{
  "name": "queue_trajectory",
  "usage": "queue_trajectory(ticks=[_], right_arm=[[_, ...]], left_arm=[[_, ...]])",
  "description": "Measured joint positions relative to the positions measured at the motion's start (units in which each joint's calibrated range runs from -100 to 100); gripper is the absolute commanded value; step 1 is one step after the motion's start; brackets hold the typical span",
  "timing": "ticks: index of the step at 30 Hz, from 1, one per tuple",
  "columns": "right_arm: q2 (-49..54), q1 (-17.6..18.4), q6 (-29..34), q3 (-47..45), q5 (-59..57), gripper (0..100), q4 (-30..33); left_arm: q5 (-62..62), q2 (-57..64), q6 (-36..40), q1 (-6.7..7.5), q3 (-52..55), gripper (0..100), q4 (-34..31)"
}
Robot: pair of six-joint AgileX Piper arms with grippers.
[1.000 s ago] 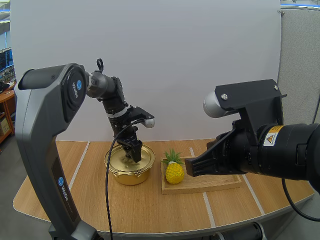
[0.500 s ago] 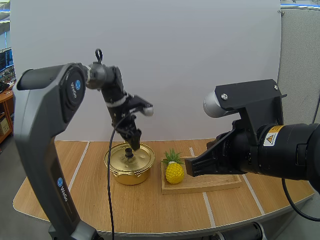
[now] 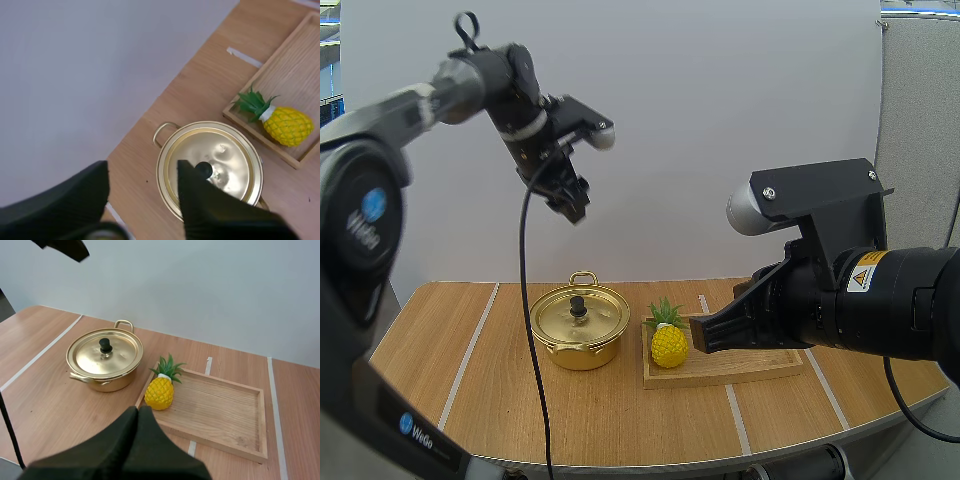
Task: Open the pot, put the grape inside, and close it
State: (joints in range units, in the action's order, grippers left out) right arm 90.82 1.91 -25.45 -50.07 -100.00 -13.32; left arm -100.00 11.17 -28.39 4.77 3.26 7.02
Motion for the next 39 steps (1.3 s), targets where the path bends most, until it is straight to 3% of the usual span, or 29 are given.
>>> queue_trajectory(ticks=[2,3,11,32,37,39], right_arm=[[0.00,0.00,0.00,0.00,0.00,0,0.00],[0.00,0.00,0.00,0.00,0.00,0,0.00],[0.00,0.00,0.00,0.00,0.00,0,0.00],[0.00,0.00,0.00,0.00,0.00,0,-2.79],[0.00,0.00,-0.08,0.00,0.00,0,-5.92],[0.00,0.00,0.32,0.00,0.00,0,-5.92]], left_arm=[[0.00,3.91,1.49,0.00,0.00,4,-0.61],[0.00,4.76,1.73,0.00,0.00,0,-0.83],[0.00,28.67,9.58,0.00,0.00,0,-2.44],[0.00,47.77,20.26,0.00,0.00,0,-2.55],[0.00,51.88,28.74,0.00,-0.10,0,-3.04],[0.00,53.92,37.67,0.00,-0.10,0,-7.02]])
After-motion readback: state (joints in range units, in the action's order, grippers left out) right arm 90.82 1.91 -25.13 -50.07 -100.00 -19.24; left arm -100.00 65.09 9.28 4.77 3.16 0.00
